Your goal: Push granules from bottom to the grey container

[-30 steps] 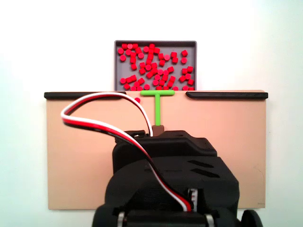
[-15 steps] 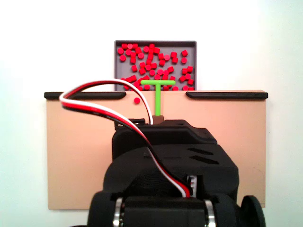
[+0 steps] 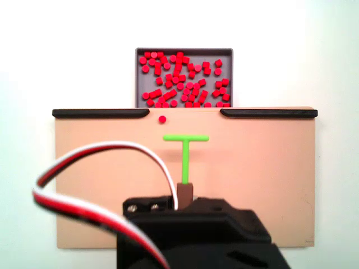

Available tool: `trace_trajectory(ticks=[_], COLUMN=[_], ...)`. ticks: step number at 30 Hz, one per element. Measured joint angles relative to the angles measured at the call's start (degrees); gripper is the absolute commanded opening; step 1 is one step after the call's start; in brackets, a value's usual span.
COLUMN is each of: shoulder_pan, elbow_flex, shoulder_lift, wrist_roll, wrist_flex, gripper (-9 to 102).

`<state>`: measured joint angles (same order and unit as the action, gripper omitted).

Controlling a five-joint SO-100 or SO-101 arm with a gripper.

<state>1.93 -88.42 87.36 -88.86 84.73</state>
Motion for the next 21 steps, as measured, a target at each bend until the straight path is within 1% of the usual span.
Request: trace_trajectory(ticks=[10, 14, 21], shoulder_pan=[-0.09, 0.88, 1.41], elbow_flex=[-15.12, -19.16, -20.83], shoulder_lift=[13.54, 16.79, 18.37], wrist_roll=[-1.93, -2.9, -2.2], wrist_flex=[-0.09, -1.76, -2.46], gripper=[0, 0, 0])
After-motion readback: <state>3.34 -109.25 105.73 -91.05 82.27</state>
